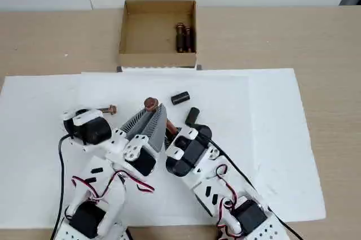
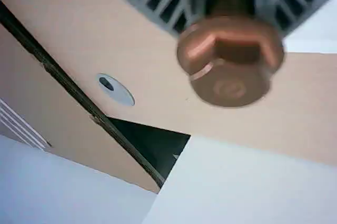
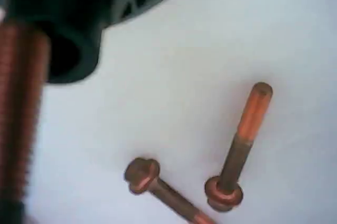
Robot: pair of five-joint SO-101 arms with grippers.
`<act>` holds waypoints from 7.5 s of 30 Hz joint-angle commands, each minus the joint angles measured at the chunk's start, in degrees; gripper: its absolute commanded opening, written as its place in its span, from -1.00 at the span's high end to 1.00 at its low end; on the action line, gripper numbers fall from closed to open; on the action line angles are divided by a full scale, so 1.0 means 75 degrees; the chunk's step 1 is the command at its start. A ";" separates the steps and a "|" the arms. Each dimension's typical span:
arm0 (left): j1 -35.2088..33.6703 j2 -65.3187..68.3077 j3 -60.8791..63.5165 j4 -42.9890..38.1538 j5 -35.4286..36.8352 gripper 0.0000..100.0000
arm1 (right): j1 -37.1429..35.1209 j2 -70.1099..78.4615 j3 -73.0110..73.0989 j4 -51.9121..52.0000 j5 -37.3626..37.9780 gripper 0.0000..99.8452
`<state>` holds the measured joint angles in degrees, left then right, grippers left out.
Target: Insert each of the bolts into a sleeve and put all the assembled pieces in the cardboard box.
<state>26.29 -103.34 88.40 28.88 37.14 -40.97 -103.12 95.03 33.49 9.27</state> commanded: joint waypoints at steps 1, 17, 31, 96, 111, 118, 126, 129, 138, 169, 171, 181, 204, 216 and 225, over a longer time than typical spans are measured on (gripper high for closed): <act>0.0070 -0.0070 -0.0053 0.0035 -0.0152 0.99 | -0.0029 -0.0100 -0.0070 -0.0264 0.0082 0.99; -0.0152 -0.0094 -0.0029 0.0000 -0.0797 0.99 | 0.0299 -0.0100 -0.0082 -0.0275 0.0082 0.99; 0.0012 -0.0082 0.0393 0.0000 -0.0574 0.99 | 0.0299 -0.0100 -0.0117 -0.0264 0.0082 0.99; -0.2895 -0.0082 0.0815 0.0961 -0.4149 0.99 | 0.2268 -0.0100 -0.0070 0.1307 -0.1371 0.99; -0.3165 -0.0070 0.1049 0.2497 -0.5216 0.99 | 0.2374 0.1190 -0.3118 0.3089 -0.2075 0.99; -0.3153 -0.0059 0.1049 0.2813 -0.5204 0.99 | 0.2479 0.5374 -0.6189 0.2549 -0.2602 0.99; -0.3165 -0.0070 0.1049 0.2860 -0.5240 0.99 | 0.3112 1.0028 -0.9799 0.1436 -0.2544 0.99; -0.3118 -0.0070 0.1049 0.2872 -0.5427 0.99 | 0.3124 1.1634 -1.1358 0.1354 -0.2544 0.99; -0.3118 -0.0070 0.1049 0.2872 -0.5497 0.99 | 0.3136 1.6182 -1.6129 0.1354 -0.2262 0.99; -0.3118 -0.0070 0.1049 0.2872 -0.5497 0.99 | 0.2163 2.2933 -2.3619 0.2163 0.1817 0.69; -0.3118 -0.0070 0.1049 0.2872 -0.5497 0.99 | 0.2151 2.2922 -2.3631 0.2163 0.1817 0.73; -0.3118 -0.0070 0.1049 0.2872 -0.5497 0.99 | 0.1999 2.2933 -2.5471 0.4132 0.1805 1.00; -0.3118 -0.0070 0.1049 0.2872 -0.5486 0.99 | 0.1987 1.9909 -2.5518 0.8481 -0.0164 1.00; -0.3118 -0.0070 0.1049 0.2872 -0.5474 0.99 | 0.1999 1.8866 -2.5190 0.8727 -0.0305 1.00; -0.3141 -0.0070 0.1049 0.2872 -0.5474 0.99 | 0.1999 1.6440 -2.1263 0.8680 -0.1020 0.99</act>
<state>2.64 -103.43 96.48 50.15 -3.65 -26.02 28.66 -73.85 98.29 3.74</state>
